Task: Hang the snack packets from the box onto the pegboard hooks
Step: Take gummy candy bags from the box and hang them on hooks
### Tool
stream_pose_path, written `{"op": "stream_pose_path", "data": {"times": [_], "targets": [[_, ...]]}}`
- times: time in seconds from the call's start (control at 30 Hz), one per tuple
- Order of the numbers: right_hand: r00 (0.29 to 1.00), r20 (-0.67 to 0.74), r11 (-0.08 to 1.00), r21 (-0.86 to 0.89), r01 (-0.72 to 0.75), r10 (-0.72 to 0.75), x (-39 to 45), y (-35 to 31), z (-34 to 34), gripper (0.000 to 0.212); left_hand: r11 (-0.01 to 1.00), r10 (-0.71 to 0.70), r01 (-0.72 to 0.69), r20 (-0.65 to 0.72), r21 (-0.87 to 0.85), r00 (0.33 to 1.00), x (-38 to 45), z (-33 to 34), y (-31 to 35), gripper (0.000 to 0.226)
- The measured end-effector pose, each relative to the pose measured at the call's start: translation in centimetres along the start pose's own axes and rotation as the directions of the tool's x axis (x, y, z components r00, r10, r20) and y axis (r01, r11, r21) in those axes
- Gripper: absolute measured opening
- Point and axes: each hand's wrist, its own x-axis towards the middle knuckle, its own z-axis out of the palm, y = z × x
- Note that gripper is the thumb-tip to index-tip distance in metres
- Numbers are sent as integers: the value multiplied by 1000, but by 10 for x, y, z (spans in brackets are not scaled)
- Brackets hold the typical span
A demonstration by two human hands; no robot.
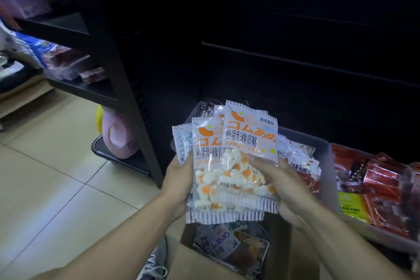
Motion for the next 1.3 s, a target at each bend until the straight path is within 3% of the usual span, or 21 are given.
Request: {"op": "stream_pose_path", "data": {"times": [0.13,0.23,0.27,0.33,0.4,0.47,0.7,0.83,0.93,1.0,1.07,1.17,1.3], "targets": [[996,76,998,24,-50,48,-6,1,8,46,999,3,0,90,-33,996,-2,0,-1,63],[999,27,998,54,-20,18,-5,4,9,42,992,-43,64,177,-113,983,0,-4,-3,102],[1000,11,998,55,-9,9,-5,2,9,48,991,-34,61,211,-123,977,-2,-3,-2,111],[1000,2,998,60,-8,8,-3,-1,8,80,993,14,18,265,-117,964,-3,-2,-1,115],[1000,-6,998,55,-23,23,1,-4,5,82,995,63,-36,300,-95,952,-4,-1,0,109],[999,3,997,70,-40,40,5,-5,-1,69,993,47,-15,285,-113,957,-6,1,1,96],[987,110,993,11,-115,113,4,2,3,66,997,38,-18,289,-70,956,-8,5,3,60],[996,82,999,-33,-20,23,5,-1,7,67,996,47,-30,214,-85,976,-5,10,3,59],[998,70,999,53,5,-9,6,-4,12,46,995,86,-79,127,-55,988,-3,9,9,57],[998,61,996,89,-16,10,7,-3,15,40,994,104,-103,65,-24,992,-2,6,14,69],[999,36,995,103,-18,14,10,2,16,44,991,133,-133,29,20,991,-1,3,18,74],[1000,-4,994,108,-25,25,10,5,21,65,987,150,-150,4,54,989,-1,-1,21,69],[999,38,991,124,-41,37,8,7,28,50,993,110,-111,37,37,993,-2,-3,23,55]]}}
